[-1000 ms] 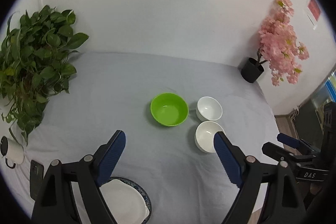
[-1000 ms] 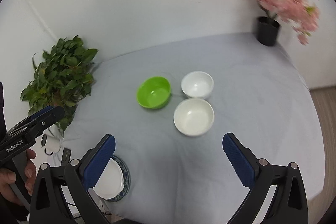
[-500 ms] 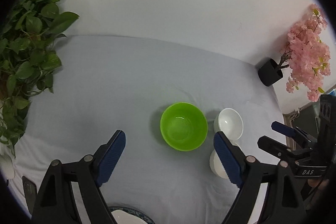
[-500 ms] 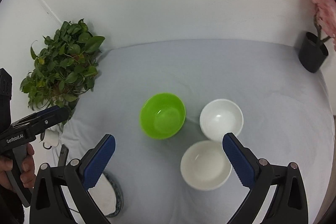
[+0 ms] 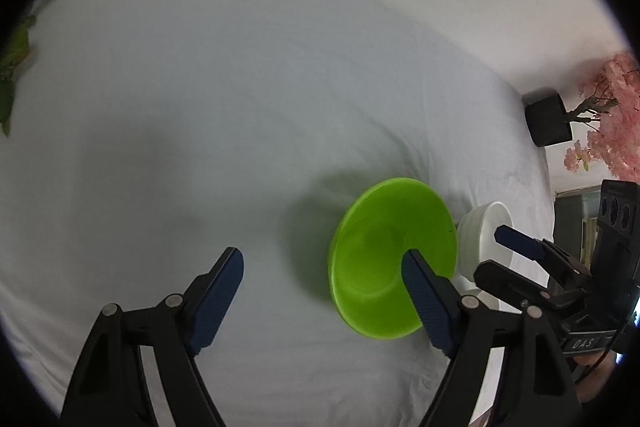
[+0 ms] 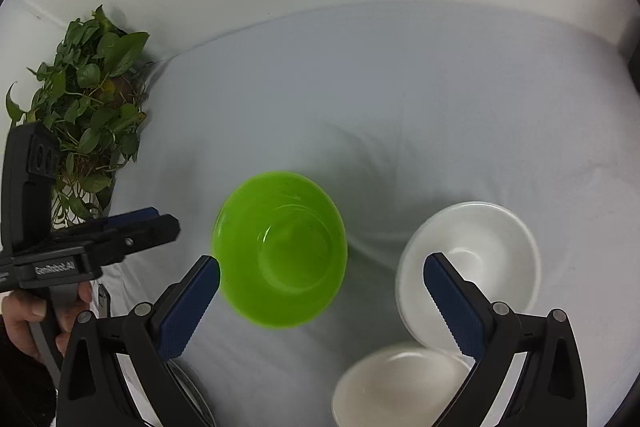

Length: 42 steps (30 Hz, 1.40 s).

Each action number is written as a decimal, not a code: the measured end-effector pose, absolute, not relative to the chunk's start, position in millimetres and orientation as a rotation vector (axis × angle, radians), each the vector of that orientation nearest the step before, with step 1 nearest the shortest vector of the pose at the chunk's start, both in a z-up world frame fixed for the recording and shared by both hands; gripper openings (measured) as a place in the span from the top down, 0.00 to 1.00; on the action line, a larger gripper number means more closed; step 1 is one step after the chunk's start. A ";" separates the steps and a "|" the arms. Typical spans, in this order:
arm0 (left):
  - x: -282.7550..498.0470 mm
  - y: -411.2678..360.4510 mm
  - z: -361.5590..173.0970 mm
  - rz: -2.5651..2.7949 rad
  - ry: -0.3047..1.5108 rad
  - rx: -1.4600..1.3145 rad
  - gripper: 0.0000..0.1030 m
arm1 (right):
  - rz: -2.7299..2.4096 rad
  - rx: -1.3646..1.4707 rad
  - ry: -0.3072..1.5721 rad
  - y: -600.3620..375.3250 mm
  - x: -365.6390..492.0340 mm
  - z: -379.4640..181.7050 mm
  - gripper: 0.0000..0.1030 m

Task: Organize plates and bowls
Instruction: 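Close both grippers on the rim of the green bowl, then carry the green bowl with both grippers toward the plate stack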

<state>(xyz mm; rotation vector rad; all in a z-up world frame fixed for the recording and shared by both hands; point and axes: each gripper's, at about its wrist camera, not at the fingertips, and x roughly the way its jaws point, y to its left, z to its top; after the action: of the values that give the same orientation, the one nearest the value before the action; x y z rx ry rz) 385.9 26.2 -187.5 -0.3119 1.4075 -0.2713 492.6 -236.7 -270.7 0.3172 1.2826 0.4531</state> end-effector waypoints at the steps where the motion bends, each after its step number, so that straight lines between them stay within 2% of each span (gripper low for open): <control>1: 387.9 26.1 -191.0 -0.276 1.411 -0.314 0.29 | 0.454 0.306 1.288 -234.4 493.9 -276.7 0.03; 3: 390.0 25.6 -198.8 -0.287 1.423 -0.333 0.35 | 0.462 0.293 1.302 -228.7 499.2 -288.6 0.07; 6: 391.3 22.9 -209.8 -0.301 1.450 -0.338 0.53 | 0.477 0.251 1.292 -216.8 500.2 -292.0 0.11; 9: 391.8 22.8 -215.7 -0.307 1.465 -0.344 0.66 | 0.488 0.225 1.310 -205.1 501.3 -297.4 0.30; 11: 393.5 24.9 -218.5 -0.311 1.468 -0.357 0.73 | 0.485 0.215 1.318 -201.4 501.8 -303.4 0.35; 13: 394.7 23.1 -221.5 -0.316 1.476 -0.355 0.86 | 0.479 0.211 1.324 -200.2 500.4 -303.3 0.44; 14: 394.7 22.8 -222.2 -0.324 1.475 -0.364 0.88 | 0.469 0.207 1.330 -196.5 496.9 -302.7 0.47; 15: 394.5 22.3 -221.9 -0.331 1.473 -0.371 0.93 | 0.462 0.202 1.338 -192.4 497.2 -303.9 0.54; 16: 393.5 20.3 -222.0 -0.327 1.471 -0.356 0.94 | 0.452 0.197 1.344 -187.4 497.8 -304.8 0.66; 17: 393.2 18.6 -220.5 -0.320 1.466 -0.337 0.94 | 0.432 0.184 1.346 -184.9 497.8 -303.7 0.71; 19: 392.7 15.4 -217.7 -0.315 1.461 -0.314 0.94 | 0.360 0.144 1.345 -183.0 495.0 -305.9 0.94; 24: 386.8 10.9 -202.2 -0.310 1.446 -0.254 0.95 | 0.302 0.194 1.362 -184.8 485.1 -308.6 0.95; 28: 376.3 14.4 -158.7 -0.319 1.383 -0.216 0.95 | 0.282 0.222 1.317 -187.5 467.1 -281.8 0.95; 36: 306.9 12.5 -33.3 -0.306 1.182 -0.122 0.95 | 0.309 0.249 1.172 -199.5 402.3 -168.8 0.95; 42: 225.4 -9.6 18.9 -0.285 1.134 -0.129 0.95 | 0.338 0.269 1.123 -221.4 320.1 -102.4 0.95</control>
<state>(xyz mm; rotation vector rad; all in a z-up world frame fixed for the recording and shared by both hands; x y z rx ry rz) 225.4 -9.6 18.9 -0.1292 1.1338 -0.2846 320.1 -221.4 -102.4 0.2694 1.1227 0.3384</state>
